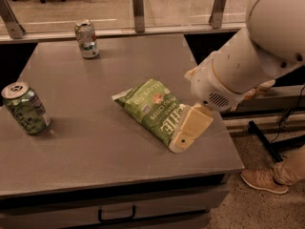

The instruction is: Pick green jalapeno chip bag

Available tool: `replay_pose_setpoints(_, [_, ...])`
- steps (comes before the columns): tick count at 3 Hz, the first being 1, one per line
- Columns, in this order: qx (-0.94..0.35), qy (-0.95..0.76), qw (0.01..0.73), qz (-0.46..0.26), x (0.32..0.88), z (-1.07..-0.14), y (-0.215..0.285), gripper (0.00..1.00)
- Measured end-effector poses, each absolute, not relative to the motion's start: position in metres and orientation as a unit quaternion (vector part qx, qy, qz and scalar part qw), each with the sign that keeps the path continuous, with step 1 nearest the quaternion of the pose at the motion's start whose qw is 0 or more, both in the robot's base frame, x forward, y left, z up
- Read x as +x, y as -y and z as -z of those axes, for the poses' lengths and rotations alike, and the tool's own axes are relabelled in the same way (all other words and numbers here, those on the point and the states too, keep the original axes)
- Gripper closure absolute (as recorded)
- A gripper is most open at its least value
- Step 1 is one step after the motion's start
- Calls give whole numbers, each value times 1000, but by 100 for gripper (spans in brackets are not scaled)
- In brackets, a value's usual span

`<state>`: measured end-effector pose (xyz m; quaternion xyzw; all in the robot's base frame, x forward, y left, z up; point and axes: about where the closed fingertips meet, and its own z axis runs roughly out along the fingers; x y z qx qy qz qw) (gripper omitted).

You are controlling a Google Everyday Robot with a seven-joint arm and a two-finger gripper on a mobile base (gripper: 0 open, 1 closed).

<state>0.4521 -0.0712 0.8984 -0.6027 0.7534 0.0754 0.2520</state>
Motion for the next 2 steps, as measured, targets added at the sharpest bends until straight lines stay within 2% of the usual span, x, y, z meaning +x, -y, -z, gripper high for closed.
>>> replay_pose_setpoints(2, [-619, -736, 265, -75, 487, -847, 34, 0])
